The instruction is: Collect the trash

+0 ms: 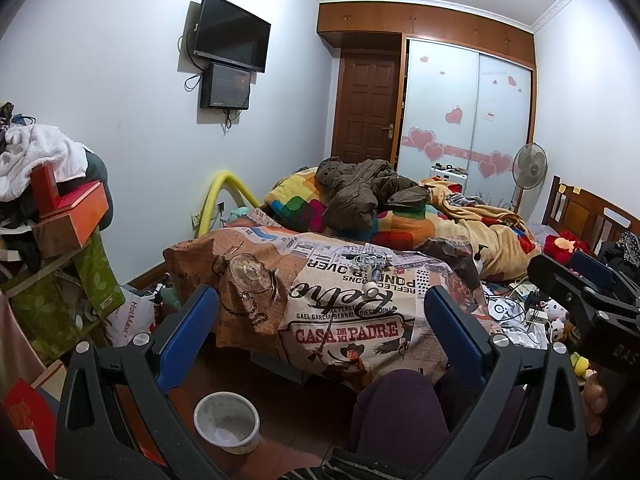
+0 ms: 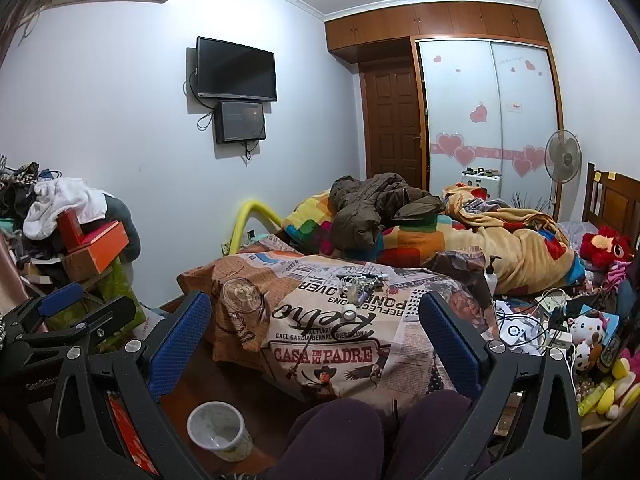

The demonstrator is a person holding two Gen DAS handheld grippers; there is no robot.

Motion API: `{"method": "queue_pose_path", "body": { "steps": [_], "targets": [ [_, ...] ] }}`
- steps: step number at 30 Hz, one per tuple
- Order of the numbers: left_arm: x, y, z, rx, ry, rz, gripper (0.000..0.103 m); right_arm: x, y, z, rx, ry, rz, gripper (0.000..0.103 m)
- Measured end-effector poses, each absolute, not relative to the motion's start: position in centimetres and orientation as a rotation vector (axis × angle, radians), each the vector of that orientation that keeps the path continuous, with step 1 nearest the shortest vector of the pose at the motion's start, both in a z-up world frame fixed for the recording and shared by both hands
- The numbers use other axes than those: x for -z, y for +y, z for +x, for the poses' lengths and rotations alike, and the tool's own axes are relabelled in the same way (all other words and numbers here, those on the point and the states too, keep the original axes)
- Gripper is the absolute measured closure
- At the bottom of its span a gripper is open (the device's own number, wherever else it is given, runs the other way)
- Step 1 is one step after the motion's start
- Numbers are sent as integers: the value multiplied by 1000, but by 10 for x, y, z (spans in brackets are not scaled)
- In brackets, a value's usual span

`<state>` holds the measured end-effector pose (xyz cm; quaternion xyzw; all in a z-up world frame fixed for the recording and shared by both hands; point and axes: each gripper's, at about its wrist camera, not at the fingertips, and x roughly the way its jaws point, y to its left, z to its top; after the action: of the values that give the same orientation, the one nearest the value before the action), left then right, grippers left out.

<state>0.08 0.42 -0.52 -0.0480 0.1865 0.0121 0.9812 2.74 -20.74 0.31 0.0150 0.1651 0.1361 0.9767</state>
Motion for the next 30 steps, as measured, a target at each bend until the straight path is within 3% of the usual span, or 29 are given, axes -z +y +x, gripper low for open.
{"method": "queue_pose_path", "body": {
  "steps": [30],
  "targets": [
    [8,-5,-1,-18,382,-95,0,-9,-210,19,-277,322,32,0]
  ]
}}
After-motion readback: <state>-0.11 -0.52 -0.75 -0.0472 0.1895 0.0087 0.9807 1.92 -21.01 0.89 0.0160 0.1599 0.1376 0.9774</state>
